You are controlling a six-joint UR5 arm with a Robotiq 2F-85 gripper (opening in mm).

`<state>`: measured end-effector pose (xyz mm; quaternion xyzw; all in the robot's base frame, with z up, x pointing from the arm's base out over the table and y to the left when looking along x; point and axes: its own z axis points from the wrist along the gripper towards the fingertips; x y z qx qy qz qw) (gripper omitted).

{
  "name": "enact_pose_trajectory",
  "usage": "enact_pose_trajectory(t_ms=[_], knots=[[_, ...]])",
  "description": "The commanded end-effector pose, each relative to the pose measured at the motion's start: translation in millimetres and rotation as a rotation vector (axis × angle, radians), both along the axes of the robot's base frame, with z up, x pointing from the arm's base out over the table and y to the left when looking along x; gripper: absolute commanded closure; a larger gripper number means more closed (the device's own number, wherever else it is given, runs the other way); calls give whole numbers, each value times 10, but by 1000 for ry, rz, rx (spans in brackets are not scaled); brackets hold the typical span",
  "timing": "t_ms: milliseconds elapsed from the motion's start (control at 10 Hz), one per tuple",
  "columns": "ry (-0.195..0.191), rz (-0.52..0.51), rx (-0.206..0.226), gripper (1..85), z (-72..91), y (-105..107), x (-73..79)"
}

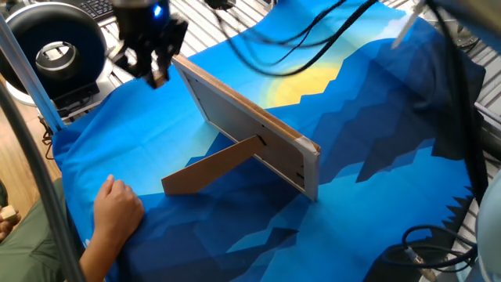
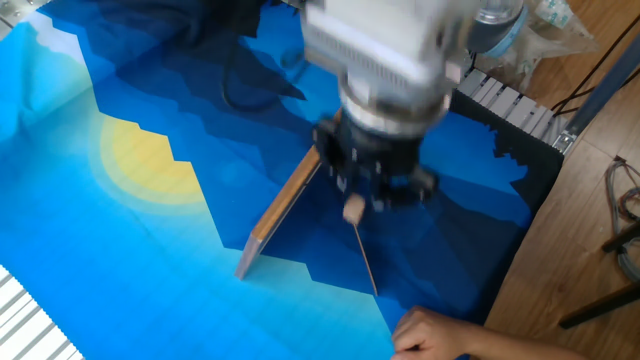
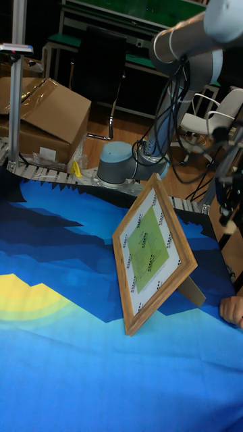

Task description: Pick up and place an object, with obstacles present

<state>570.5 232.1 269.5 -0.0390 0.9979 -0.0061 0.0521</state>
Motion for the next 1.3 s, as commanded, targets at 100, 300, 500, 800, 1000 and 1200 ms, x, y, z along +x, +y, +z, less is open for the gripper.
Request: enact_pose_trajectory(t_ms=[100,300,500,800,1000,1200], knots=[[-67,17,10,843,-607,110,372],[-77,24,16,843,-766,93,474],[-97,27,23,843,-907,93,554],[-112,40,22,843,-1051,33,644],[-124,45,23,843,-1108,14,684],[-125,47,38,843,-1112,41,681]])
